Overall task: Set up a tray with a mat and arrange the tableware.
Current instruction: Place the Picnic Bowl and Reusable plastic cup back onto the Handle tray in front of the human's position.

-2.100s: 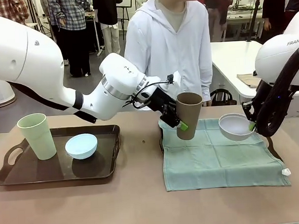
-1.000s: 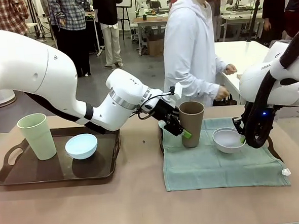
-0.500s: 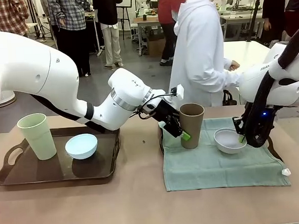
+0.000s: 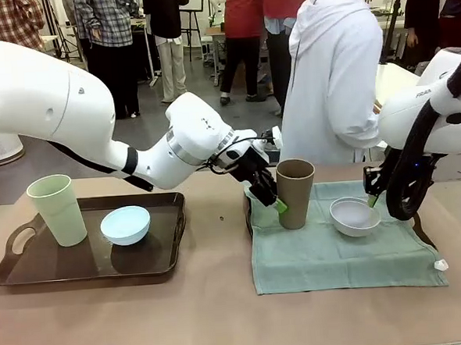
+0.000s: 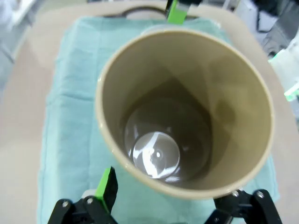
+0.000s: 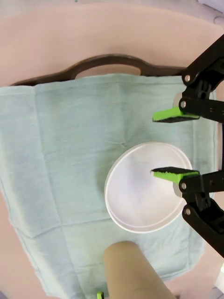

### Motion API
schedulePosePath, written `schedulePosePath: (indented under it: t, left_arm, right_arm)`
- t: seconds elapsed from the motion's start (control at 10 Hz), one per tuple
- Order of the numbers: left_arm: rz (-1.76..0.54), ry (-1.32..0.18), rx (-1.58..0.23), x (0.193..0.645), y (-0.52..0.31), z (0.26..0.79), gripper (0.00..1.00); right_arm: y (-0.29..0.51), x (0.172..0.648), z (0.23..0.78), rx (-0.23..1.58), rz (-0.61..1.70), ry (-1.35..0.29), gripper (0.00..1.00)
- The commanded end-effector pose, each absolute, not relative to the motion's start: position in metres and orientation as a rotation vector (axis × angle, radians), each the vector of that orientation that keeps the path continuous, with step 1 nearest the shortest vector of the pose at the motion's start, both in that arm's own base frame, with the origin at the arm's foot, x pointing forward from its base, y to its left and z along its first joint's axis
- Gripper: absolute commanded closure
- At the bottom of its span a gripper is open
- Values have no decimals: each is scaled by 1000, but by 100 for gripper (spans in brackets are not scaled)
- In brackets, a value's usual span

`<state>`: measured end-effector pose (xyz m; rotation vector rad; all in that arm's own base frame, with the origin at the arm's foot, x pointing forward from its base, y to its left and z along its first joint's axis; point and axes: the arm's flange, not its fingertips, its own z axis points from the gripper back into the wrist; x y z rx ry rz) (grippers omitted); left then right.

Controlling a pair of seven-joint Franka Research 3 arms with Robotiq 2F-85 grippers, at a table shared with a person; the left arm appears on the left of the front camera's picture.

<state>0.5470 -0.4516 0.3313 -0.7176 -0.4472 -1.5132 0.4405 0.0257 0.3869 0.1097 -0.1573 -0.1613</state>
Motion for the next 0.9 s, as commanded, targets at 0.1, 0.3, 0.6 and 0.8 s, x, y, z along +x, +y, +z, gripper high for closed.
schedulePosePath:
  t: [0.1, 0.3, 0.6, 0.8]
  left_arm:
    - [-1533, -292, -595, 531, -425, 363, 0]
    - [-1456, -222, -454, 517, -400, 400, 0]
    - [-1069, -142, -231, 493, -350, 467, 0]
    - [-709, -120, -151, 482, -323, 489, 0]
  right_arm:
    - [16, 413, 397, 114, -122, -163, 15]
    - [21, 395, 413, 92, -71, -174, 0]
    - [44, 366, 454, 63, 12, -223, 0]
    - [60, 349, 477, 82, 26, -254, 0]
